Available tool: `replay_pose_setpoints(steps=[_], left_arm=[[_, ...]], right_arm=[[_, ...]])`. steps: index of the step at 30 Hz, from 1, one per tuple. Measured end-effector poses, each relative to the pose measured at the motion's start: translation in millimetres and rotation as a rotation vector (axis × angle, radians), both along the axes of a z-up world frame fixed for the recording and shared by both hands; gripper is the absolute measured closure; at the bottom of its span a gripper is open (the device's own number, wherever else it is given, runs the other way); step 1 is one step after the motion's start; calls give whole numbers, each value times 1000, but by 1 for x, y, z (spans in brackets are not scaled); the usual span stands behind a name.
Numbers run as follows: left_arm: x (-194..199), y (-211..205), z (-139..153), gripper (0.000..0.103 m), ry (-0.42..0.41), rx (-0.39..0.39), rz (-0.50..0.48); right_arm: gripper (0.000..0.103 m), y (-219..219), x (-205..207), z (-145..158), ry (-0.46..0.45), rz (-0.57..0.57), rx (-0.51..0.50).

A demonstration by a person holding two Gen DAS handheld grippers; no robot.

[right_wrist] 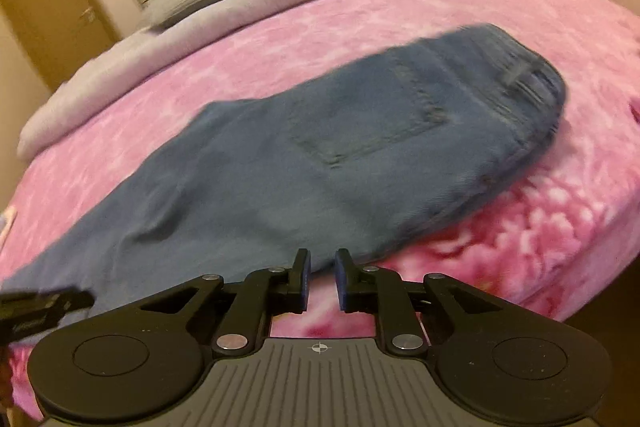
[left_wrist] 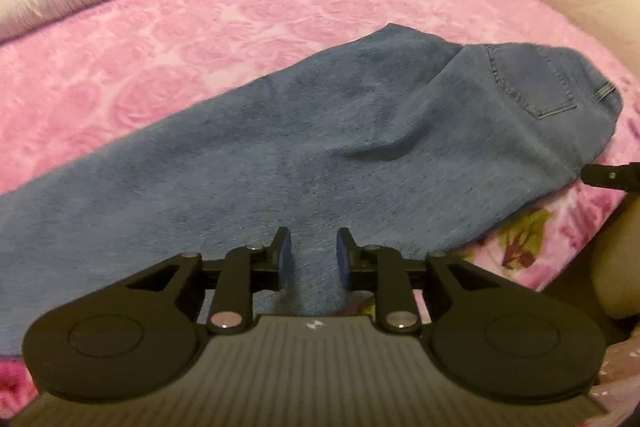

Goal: Fold clothes

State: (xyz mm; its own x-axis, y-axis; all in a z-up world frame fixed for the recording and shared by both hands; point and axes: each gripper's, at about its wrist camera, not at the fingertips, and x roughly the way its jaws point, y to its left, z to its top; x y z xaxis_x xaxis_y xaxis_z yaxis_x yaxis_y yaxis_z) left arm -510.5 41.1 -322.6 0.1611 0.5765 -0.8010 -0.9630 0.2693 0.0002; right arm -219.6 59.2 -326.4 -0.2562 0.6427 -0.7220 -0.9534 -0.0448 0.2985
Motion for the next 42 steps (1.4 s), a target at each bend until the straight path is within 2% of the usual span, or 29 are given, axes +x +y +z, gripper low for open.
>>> replay_pose_setpoints(steps=[4, 12, 19, 23, 27, 30, 32, 35, 40, 42], left_arm=[[-3, -16, 9, 80, 12, -6, 34], [-38, -46, 29, 77, 17, 36, 94], [-80, -64, 35, 77, -37, 52, 172], [-123, -78, 35, 77, -154, 65, 282], [-200, -97, 21, 73, -391, 72, 519], [-248, -114, 5, 73, -505, 62, 685], [-268, -121, -1, 73, -523, 57, 757], [-290, -129, -7, 73, -525, 63, 834], [-317, -130, -13, 73, -586, 89, 914], [-330, -128, -16, 73, -628, 105, 954]], right_arm=[[87, -10, -34, 10, -56, 65, 16], [86, -33, -63, 27, -78, 92, 57], [86, -34, -93, 34, -98, 154, 51], [86, -30, -109, 32, -81, 188, 57], [86, -20, -114, 25, -14, 216, 33], [86, -6, -118, 12, 30, 218, -31], [86, 3, -122, 2, 58, 216, -74], [86, 12, -136, -6, 47, 240, -91], [87, 16, -163, -7, 39, 314, -14], [87, 19, -169, -9, 68, 338, -20]])
